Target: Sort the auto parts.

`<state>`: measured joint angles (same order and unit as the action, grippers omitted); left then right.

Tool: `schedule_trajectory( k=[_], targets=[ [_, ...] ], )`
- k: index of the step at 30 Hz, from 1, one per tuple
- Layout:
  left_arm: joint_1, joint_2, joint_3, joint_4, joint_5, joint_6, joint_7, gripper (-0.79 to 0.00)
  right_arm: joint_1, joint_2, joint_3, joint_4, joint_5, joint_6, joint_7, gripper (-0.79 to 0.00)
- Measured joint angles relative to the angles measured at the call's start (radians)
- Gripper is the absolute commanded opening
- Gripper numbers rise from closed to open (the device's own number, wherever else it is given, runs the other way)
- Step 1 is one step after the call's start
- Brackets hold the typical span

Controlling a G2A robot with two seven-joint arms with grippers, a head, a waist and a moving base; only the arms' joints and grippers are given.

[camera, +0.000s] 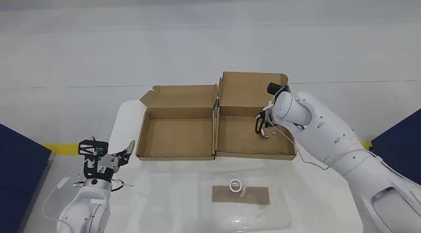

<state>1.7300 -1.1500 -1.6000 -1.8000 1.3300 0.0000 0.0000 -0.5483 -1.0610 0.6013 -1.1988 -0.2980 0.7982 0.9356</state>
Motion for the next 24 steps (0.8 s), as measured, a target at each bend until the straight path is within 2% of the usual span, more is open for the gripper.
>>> schedule_trajectory(
  k=[12,20,24],
  targets=[
    [0.000,0.000,0.000,0.000,0.000,0.000,0.000,0.000,0.061,-0.118,-0.091,0.241,0.049,0.023,-0.073,-0.785],
    [0.000,0.000,0.000,0.000,0.000,0.000,0.000,0.000,0.063,-0.121,-0.090,0.245,0.049,0.024,-0.078,-0.785],
    [0.000,0.000,0.000,0.000,0.000,0.000,0.000,0.000,0.035,-0.124,-0.061,0.266,0.061,0.032,-0.168,-0.785]
  ],
)
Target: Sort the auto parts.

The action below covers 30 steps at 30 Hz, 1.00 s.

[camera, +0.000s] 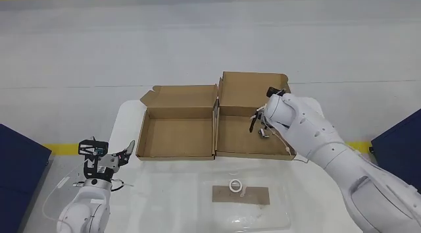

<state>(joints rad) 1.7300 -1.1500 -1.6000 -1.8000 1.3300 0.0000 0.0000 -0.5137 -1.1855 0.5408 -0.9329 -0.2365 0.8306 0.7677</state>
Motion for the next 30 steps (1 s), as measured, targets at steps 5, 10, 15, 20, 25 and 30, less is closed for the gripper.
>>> schedule_trajectory(
  k=[5,10,15,20,25,30],
  targets=[
    [0.000,0.000,0.000,0.000,0.000,0.000,0.000,0.000,-0.014,-0.020,0.023,0.045,0.031,0.019,-0.072,-0.785],
    [0.000,0.000,0.000,0.000,0.000,0.000,0.000,0.000,-0.016,-0.044,0.031,0.099,0.063,0.005,-0.097,-0.785],
    [0.000,0.000,0.000,0.000,0.000,0.000,0.000,0.000,-0.013,-0.068,0.031,0.154,0.081,-0.011,-0.112,-0.785],
    [0.000,0.000,0.000,0.000,0.000,0.000,0.000,0.000,-0.003,-0.090,0.031,0.206,0.092,-0.026,-0.118,-0.785],
    [0.000,0.000,0.000,0.000,0.000,0.000,0.000,0.000,0.006,-0.109,0.030,0.245,0.093,-0.038,-0.120,-0.785],
    [0.000,0.000,0.000,0.000,0.000,0.000,0.000,0.000,0.011,-0.124,0.031,0.278,0.090,-0.049,-0.121,-0.785]
  ],
)
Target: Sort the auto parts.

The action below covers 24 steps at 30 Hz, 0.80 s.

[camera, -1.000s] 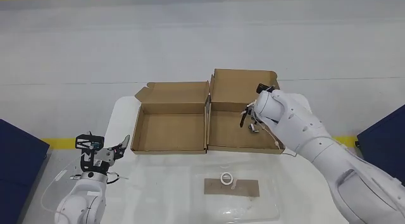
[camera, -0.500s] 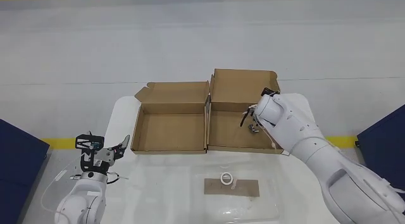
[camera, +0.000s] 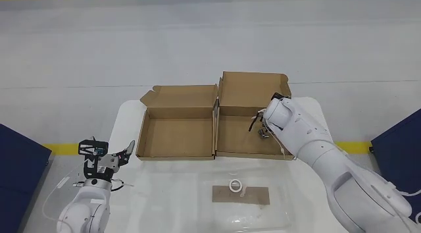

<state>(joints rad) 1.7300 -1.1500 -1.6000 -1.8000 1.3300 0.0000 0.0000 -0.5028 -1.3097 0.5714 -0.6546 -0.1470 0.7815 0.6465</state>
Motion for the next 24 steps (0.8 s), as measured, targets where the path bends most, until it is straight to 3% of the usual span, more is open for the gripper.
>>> schedule_trajectory(
  k=[12,15,17,24],
  targets=[
    [0.000,0.000,0.000,0.000,0.000,0.000,0.000,0.000,0.013,-0.030,0.006,0.063,-0.016,-0.020,0.000,-0.779],
    [0.000,0.000,0.000,0.000,0.000,0.000,0.000,0.000,0.016,-0.035,0.010,0.075,-0.019,-0.026,-0.001,-0.723],
    [0.000,0.000,0.000,0.000,0.000,0.000,0.000,0.000,0.018,-0.038,0.014,0.082,-0.022,-0.028,-0.001,-0.631],
    [0.000,0.000,0.000,0.000,0.000,0.000,0.000,0.000,0.022,-0.045,0.028,0.098,-0.031,-0.041,-0.003,-0.610]
  ],
)
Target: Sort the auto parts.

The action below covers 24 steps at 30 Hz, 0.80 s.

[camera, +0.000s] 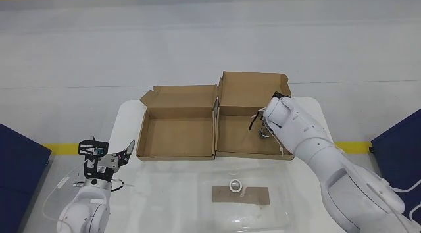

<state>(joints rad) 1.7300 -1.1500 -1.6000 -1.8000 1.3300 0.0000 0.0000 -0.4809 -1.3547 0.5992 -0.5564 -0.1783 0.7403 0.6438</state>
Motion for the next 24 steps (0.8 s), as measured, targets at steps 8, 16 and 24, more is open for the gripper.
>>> schedule_trajectory(
  k=[8,16,24],
  targets=[
    [0.000,0.000,0.000,0.000,0.000,0.000,0.000,0.000,0.002,0.001,0.029,-0.004,-0.002,-0.020,0.008,-0.462],
    [0.000,0.000,0.000,0.000,0.000,0.000,0.000,0.000,-0.003,0.022,0.073,-0.054,-0.009,-0.038,0.038,-0.403],
    [0.000,0.000,0.000,0.000,0.000,0.000,0.000,0.000,-0.032,0.066,0.136,-0.175,-0.040,-0.015,0.081,-0.083]
  ],
)
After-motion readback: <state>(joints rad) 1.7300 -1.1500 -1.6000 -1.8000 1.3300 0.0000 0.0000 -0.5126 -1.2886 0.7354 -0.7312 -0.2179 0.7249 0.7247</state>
